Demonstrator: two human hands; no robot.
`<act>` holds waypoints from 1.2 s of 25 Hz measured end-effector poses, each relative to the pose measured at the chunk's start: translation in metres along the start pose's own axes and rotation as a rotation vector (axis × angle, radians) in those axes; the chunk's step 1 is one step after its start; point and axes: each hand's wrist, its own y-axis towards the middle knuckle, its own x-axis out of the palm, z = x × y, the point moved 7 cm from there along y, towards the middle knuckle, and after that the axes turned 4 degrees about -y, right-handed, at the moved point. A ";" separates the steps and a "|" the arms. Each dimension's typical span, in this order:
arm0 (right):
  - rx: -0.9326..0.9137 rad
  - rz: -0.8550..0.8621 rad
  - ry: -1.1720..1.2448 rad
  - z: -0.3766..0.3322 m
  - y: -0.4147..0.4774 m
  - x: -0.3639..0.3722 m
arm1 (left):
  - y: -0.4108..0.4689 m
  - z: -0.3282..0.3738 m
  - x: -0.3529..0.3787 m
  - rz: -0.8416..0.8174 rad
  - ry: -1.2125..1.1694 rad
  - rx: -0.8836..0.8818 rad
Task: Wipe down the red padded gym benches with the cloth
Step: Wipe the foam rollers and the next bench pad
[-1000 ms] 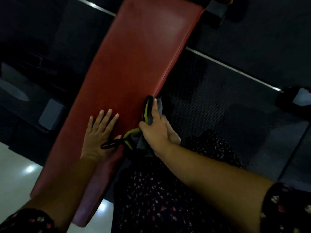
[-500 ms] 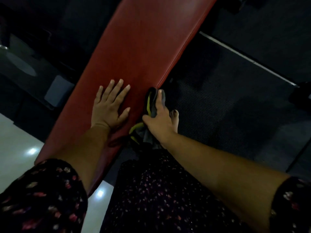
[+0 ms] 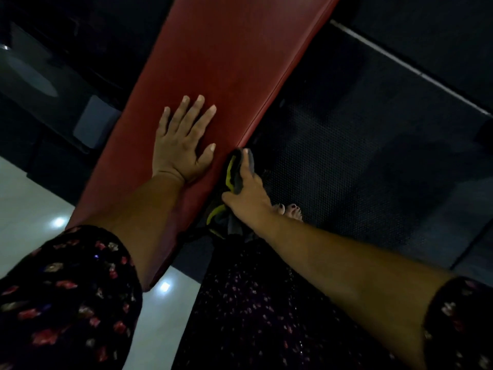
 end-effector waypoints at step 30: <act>0.071 0.471 0.383 0.030 -0.038 0.101 | -0.115 -0.027 -0.014 -0.125 -0.034 0.092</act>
